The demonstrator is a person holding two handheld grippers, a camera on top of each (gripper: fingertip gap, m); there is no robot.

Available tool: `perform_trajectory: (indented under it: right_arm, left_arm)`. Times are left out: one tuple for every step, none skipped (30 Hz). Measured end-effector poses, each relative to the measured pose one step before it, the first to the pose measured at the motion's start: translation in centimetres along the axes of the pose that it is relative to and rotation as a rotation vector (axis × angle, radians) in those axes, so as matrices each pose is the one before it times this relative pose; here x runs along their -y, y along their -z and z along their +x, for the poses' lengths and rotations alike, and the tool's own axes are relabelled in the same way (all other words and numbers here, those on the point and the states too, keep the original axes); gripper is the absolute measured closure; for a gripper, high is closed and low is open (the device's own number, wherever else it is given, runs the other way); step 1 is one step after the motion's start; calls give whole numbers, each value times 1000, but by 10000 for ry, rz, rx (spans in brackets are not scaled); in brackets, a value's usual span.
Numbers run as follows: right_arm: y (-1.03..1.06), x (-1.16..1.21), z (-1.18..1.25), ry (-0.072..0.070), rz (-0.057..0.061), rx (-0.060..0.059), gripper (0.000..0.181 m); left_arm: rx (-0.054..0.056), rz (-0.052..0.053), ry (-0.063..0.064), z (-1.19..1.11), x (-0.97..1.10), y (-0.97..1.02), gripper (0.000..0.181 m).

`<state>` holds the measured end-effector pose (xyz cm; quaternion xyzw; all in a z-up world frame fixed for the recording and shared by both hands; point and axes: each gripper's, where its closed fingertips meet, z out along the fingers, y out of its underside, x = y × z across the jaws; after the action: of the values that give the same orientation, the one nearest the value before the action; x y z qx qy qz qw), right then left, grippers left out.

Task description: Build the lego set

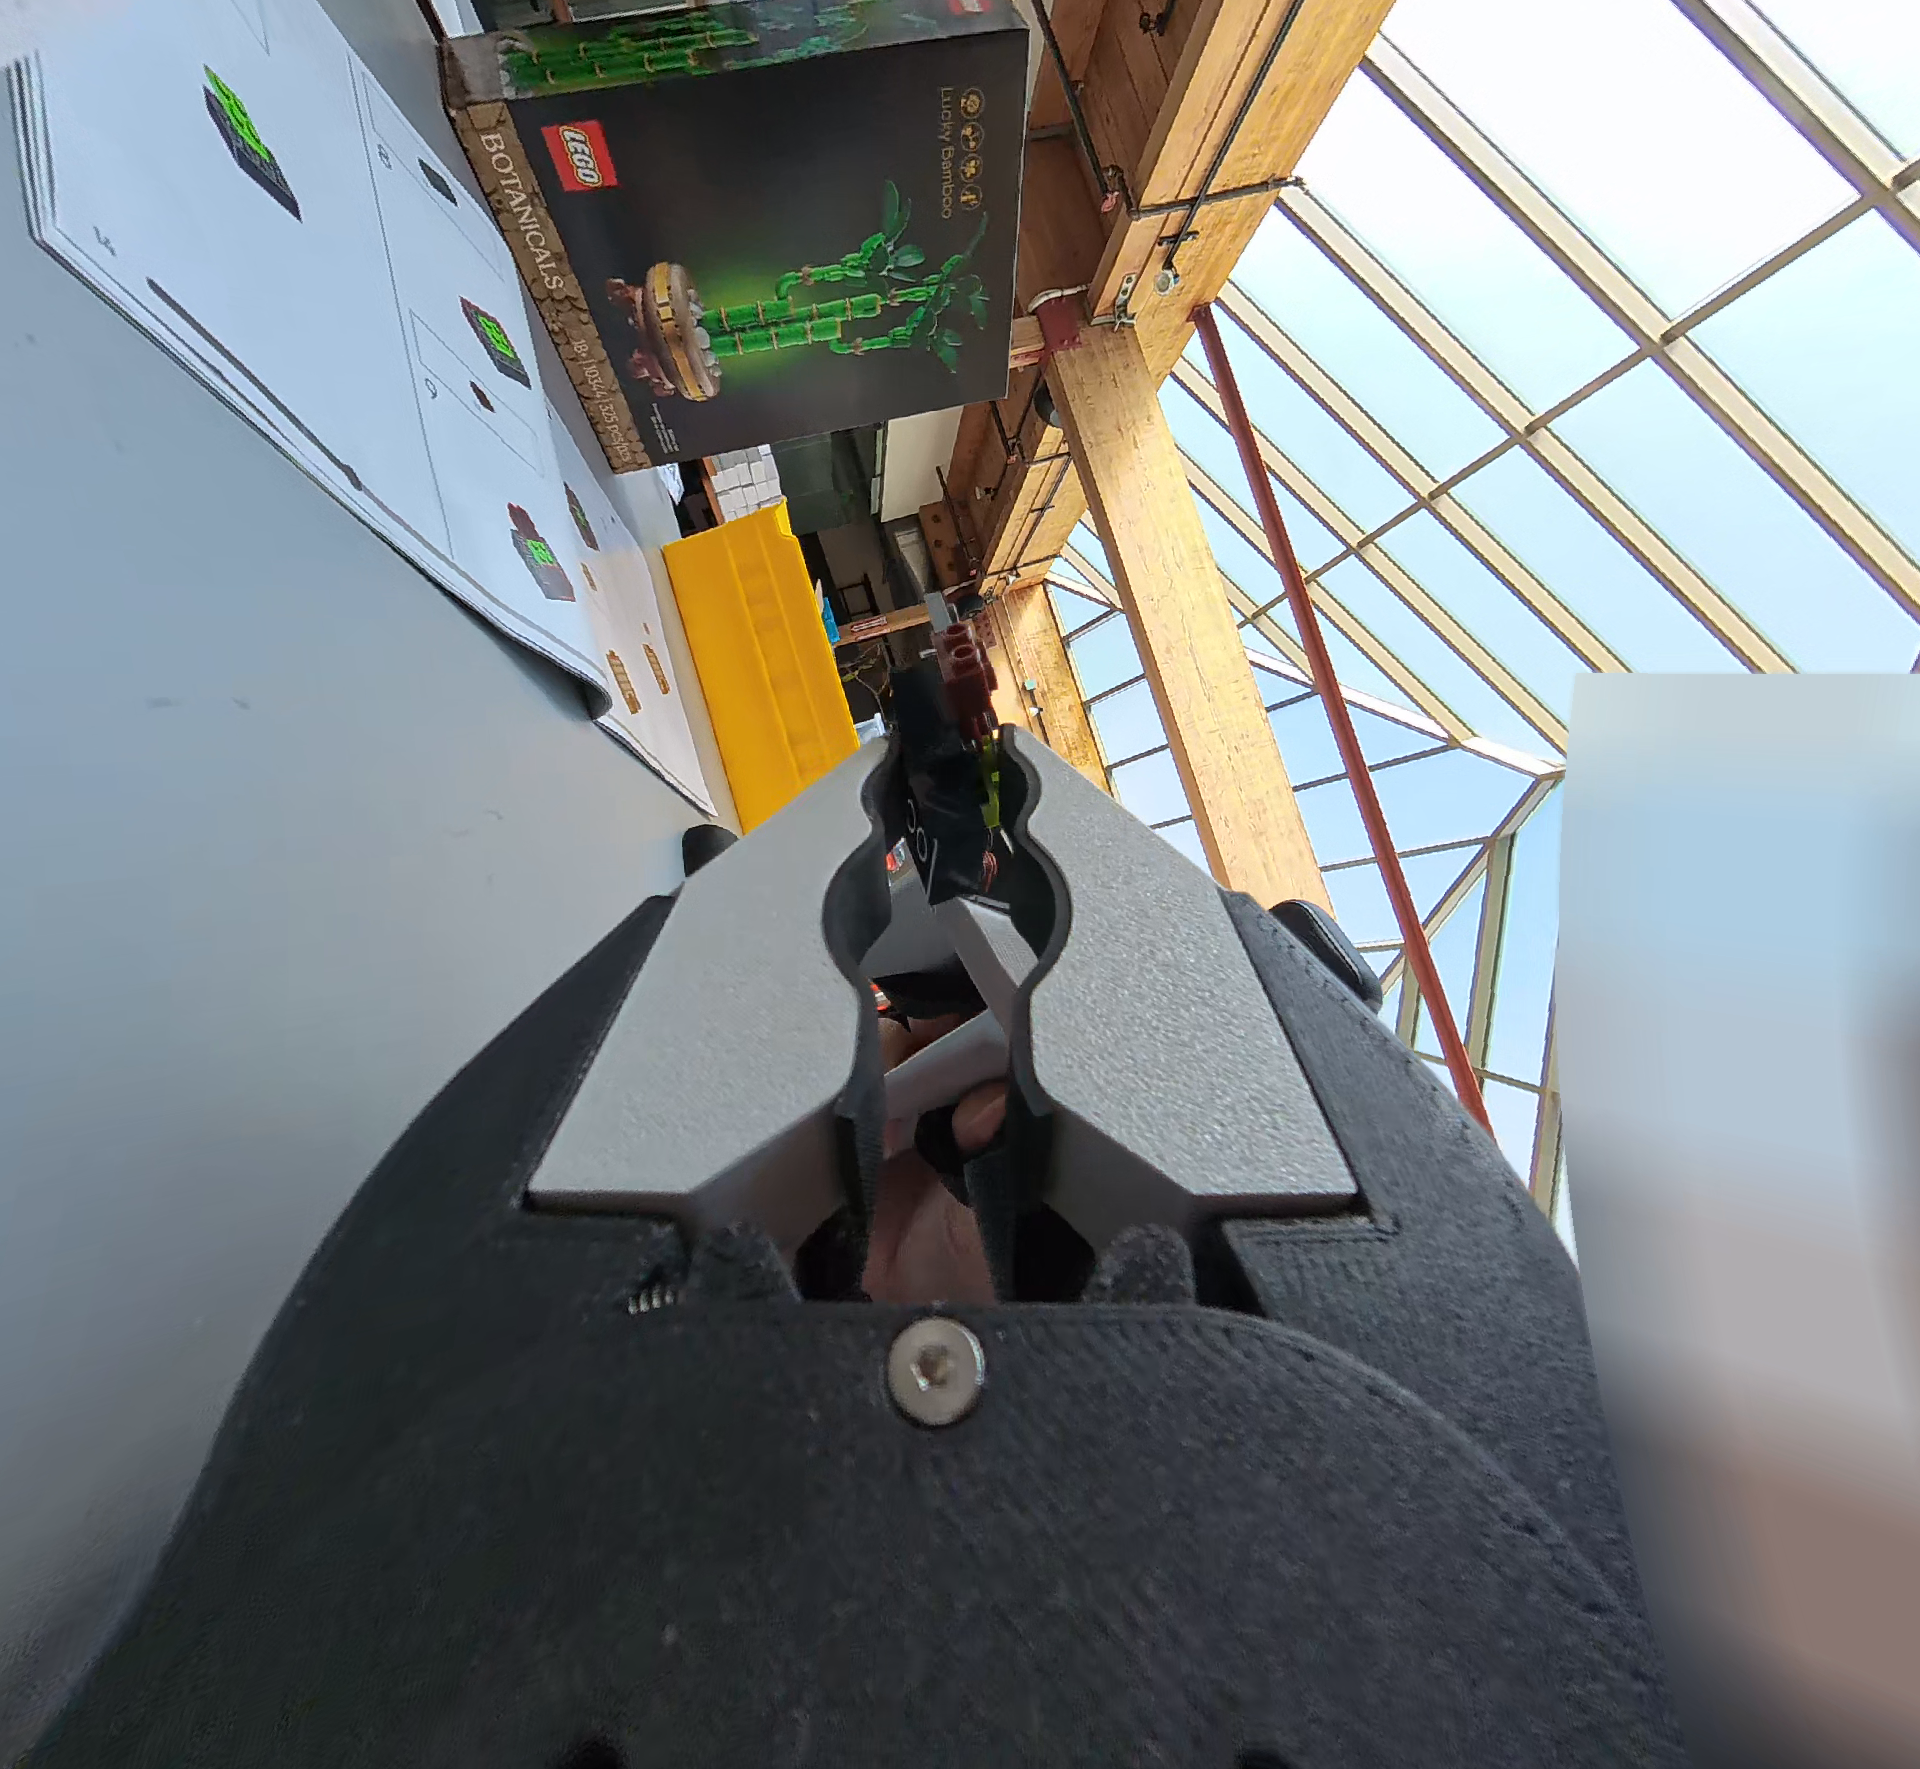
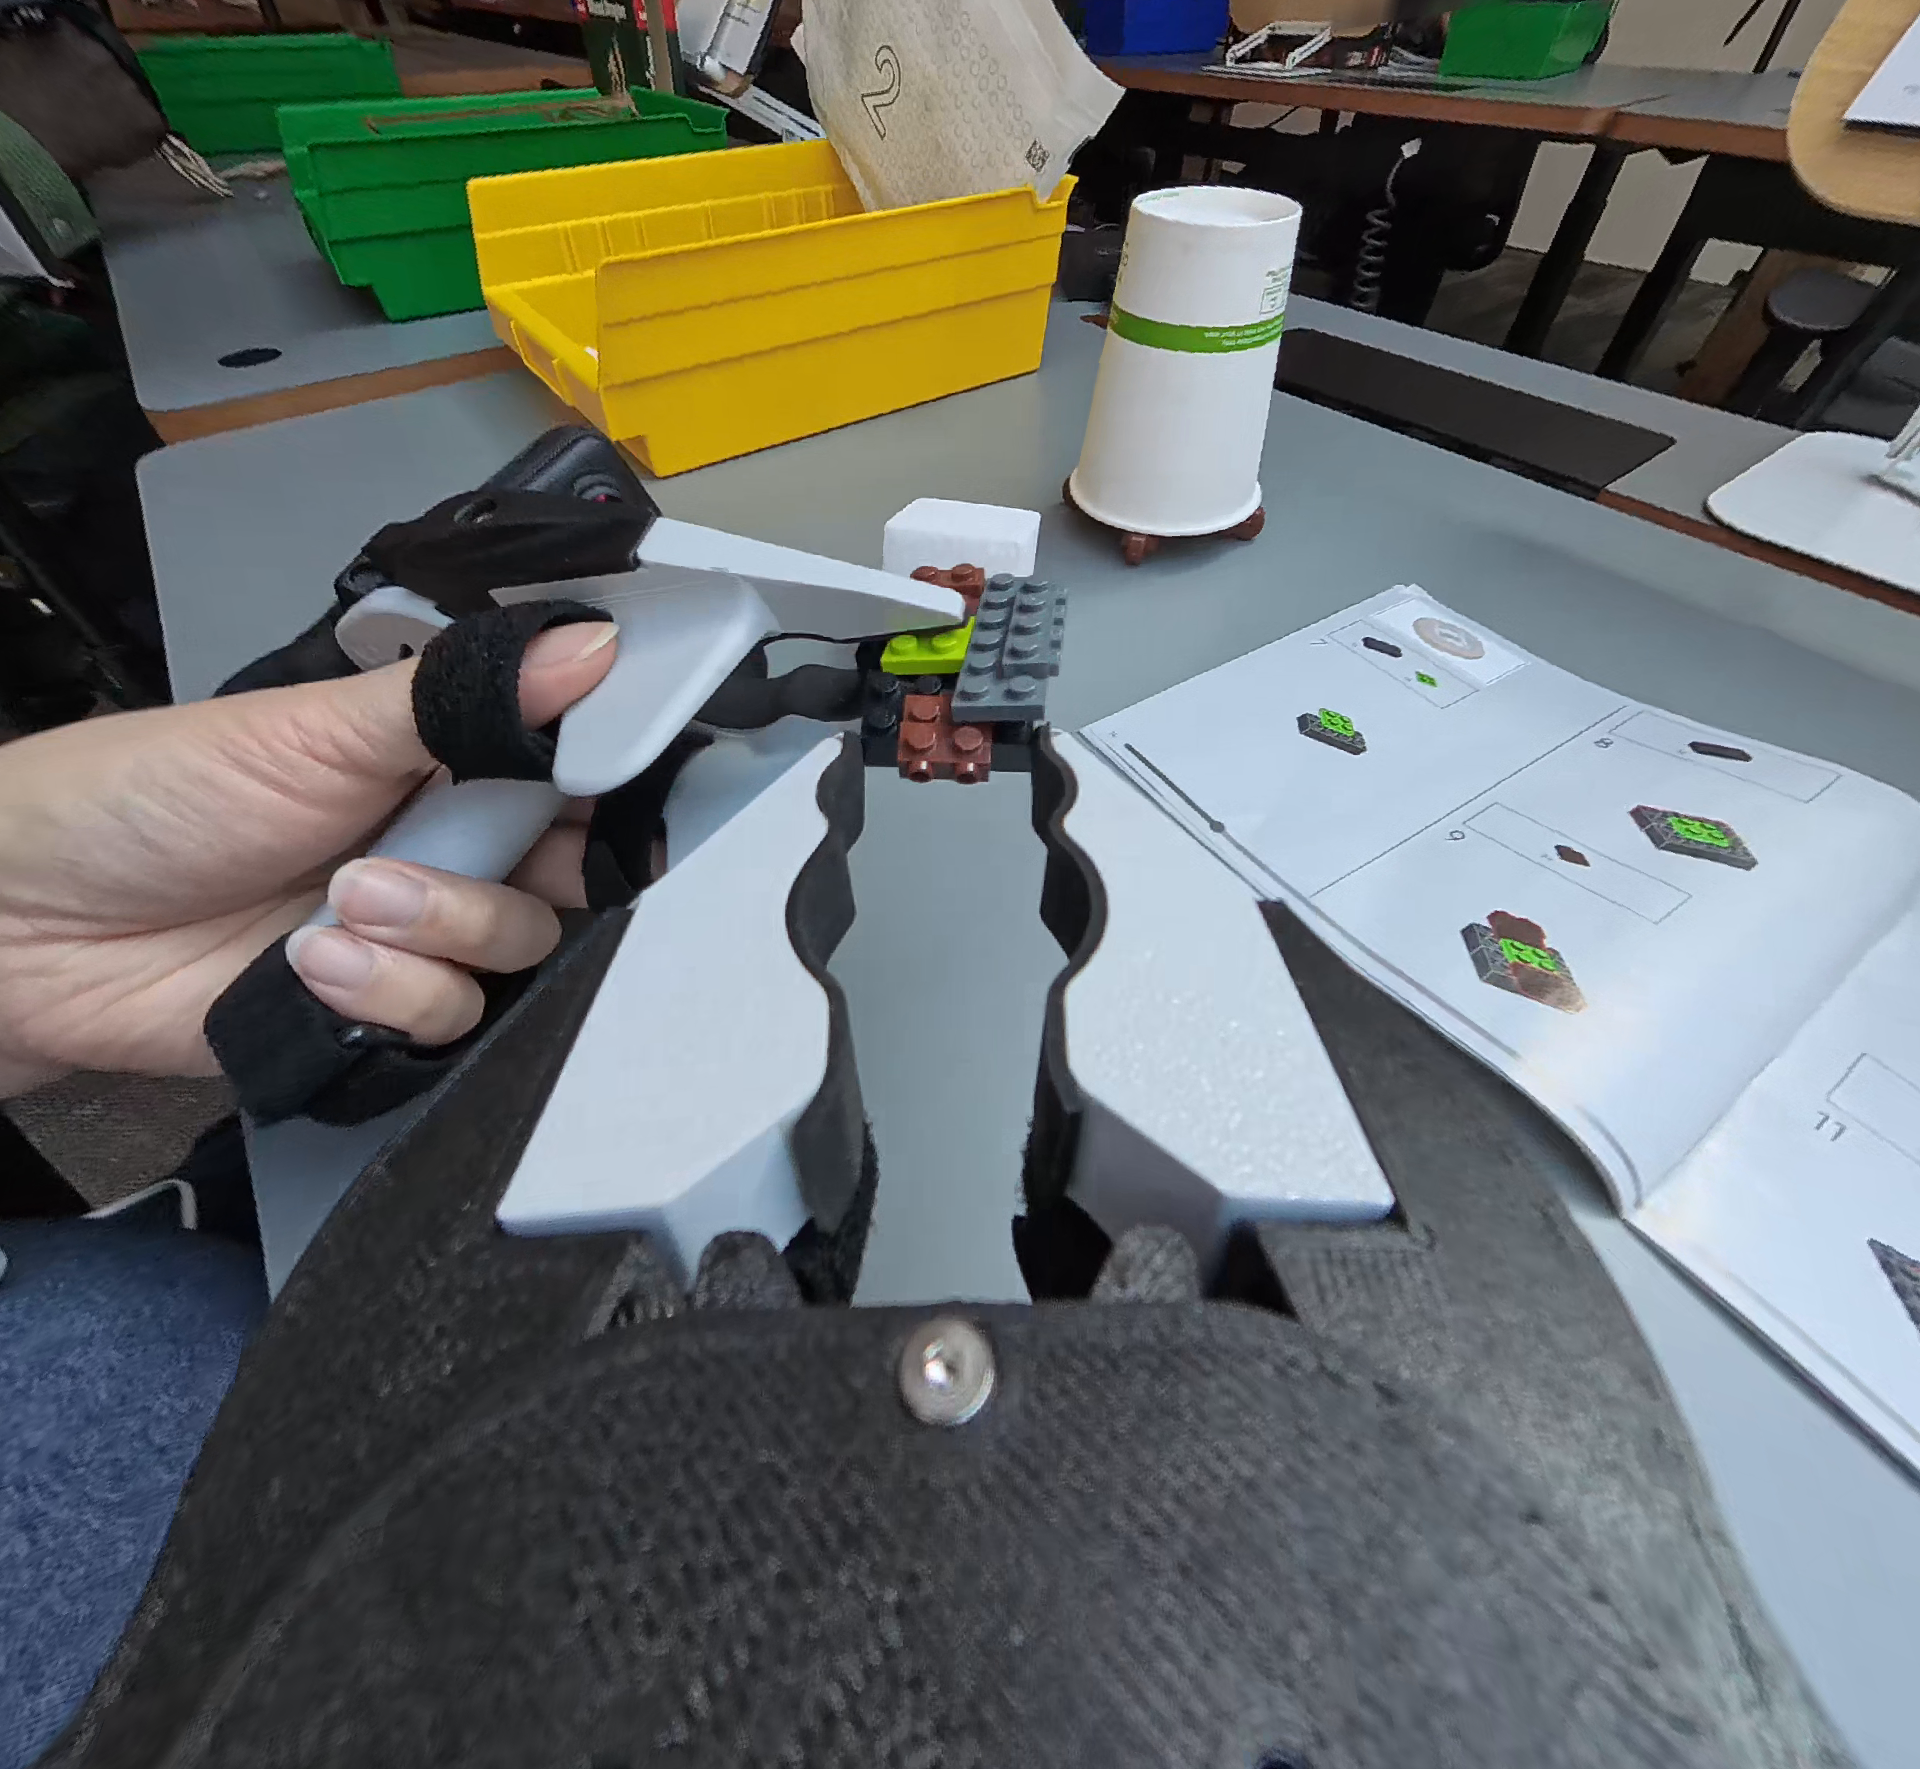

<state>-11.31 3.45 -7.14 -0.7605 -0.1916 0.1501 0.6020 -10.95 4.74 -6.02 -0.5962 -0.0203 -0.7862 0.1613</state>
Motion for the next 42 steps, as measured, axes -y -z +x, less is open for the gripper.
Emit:
perform_trajectory:
  right_arm:
    - [18, 36, 31, -278, 113, 77, 149]
    - [14, -29, 44, -93, 83, 15, 149]
    - [40, -17, 60, 44, 92, -52, 149]
    - [31, 1, 77, 106, 106, -98, 148]
    - [22, 9, 49, 144, 84, -104, 148]
    - [-7, -45, 55, 177, 2, -119, 149]
    - [-22, -30, 41, 187, -24, -105, 149]
    - [-7, 58, 23, 211, -6, -107, 149]
    - [-3, 87, 2, 240, -7, -115, 149]
    - [-3, 92, 6, 193, 1, -118, 149]
    - [-5, 49, 36, 131, -16, -120, 149]
    - [-27, 22, 28, 70, -12, -102, 149]
    - [-4, 23, 22, 25, -4, -92, 149]
    - [5, 24, 38, 13, 1, -90, 149]
    - [-5, 18, -1, 143, -25, -109, 149]
    - [-14, -18, 10, 245, -64, -137, 149]
    - [-13, 1, -1, 238, -57, -133, 149]
    - [-51, -46, -5, 158, -79, -89, 149]
    - [-66, -64, 20, 6, -86, -39, 149]
    - [-41, 9, 24, -137, -22, 23, 149]
    - [-43, 20, 59, -195, -17, 31, 149]
    - [-44, -7, 91, -207, -57, 20, 149]
    - [-69, -6, 85, -239, -53, 27, 149]
    - [-64, 25, 65, -268, -16, 30, 149]
    - [-33, 73, 58, -233, 34, 24, 149]
    - [-26, 58, 67, -157, 47, -7, 149]
    - [-40, -2, 52, -76, 13, -24, 149]
    - [-29, -17, 56, -41, 16, -38, 149]
    - [14, 13, 58, 15, 43, -57, 149]
    - [53, 153, -4, 60, 115, -45, 149]
    - [78, 249, -14, 181, 144, -58, 149]
    - [53, 172, -19, 302, 49, -64, 149]
    - [33, 138, -7, 331, 2, -63, 149]
    - [59, 233, -28, 325, 61, -24, 149]
    - [66, 297, -20, 257, 101, -7, 149]
    - [80, 312, -5, 162, 94, 2, 149]
    - [74, 291, 10, 94, 71, 4, 149]
    - [47, 236, 24, 80, 52, 0, 149]
    - [33, 207, 31, 96, 33, -6, 149]
    - [20, 190, 22, 112, 36, -10, 149]
    - [22, 139, 0, 180, 14, -7, 149]
    - [52, 172, 1, 251, 33, -13, 149]
  left_arm:
    - [-28, 15, 45, -23, -5, -21, 167]
    - [2, -12, -20, -5, -9, -19, 167]
    - [52, -41, -82, -6, -43, -39, 167]
    - [60, -45, -148, -6, -37, -52, 167]
    - [47, -28, -135, 33, -33, -38, 167]
    - [29, -23, -75, 34, -22, -48, 165]
    - [36, -8, -17, -10, -5, -29, 164]
    - [2, 8, 20, -8, 23, -26, 164]
    - [-27, 9, 42, 21, 17, -18, 165]
    - [-26, 20, 20, 29, 21, -18, 165]
    - [18, 10, -25, -25, 4, -29, 165]
    - [14, 18, -14, 2, 10, -26, 165]
    - [2, 23, -11, 21, 17, -29, 165]
    - [1, -4, -10, 4, -10, -31, 165]
    - [-15, 4, 18, 18, 7, -21, 165]
    - [-4, 20, 27, -6, 20, -15, 165]
    - [-15, 21, 31, -16, 3, -15, 165]
    - [-38, 50, 34, 6, 48, -1, 164]
    - [3, 45, 22, -59, 29, -4, 164]
    - [31, 35, 17, -109, 19, -18, 164]
    - [-12, 70, 28, -12, 59, -25, 164]
    - [13, 64, 12, -42, 26, -49, 164]
    - [48, 64, -16, -63, 36, -63, 164]
    - [33, 96, -45, -1, 82, -55, 164]
    - [12, 85, -65, 31, 81, -56, 164]
    - [-10, 75, -44, 51, 66, -64, 165]
    - [17, 54, -23, -7, 35, -63, 165]
    - [29, 33, -40, -23, 27, -59, 165]
    - [5, 1, -35, 13, 5, -66, 165]
    - [-67, 3, 12, 117, 15, -53, 166]
    - [-161, 27, 43, 237, 35, -44, 166]
    - [-166, 47, 92, 201, 32, -16, 166]
    - [-139, 58, 134, 134, 23, -19, 166]
    - [-190, 51, 158, 189, 31, -6, 166]
    - [-267, 61, 193, 288, 63, -1, 167]
    - [-320, 65, 240, 356, 57, -19, 167]
    - [-329, 59, 305, 348, 46, -32, 167]
    - [-249, 38, 309, 222, 33, -42, 167]
    - [-236, 38, 266, 232, 37, -50, 167]
    - [-199, 36, 199, 218, 19, -56, 167]
    - [-108, 29, 117, 132, 10, -34, 167]
    - [-84, -3, 35, 126, -11, -46, 167]
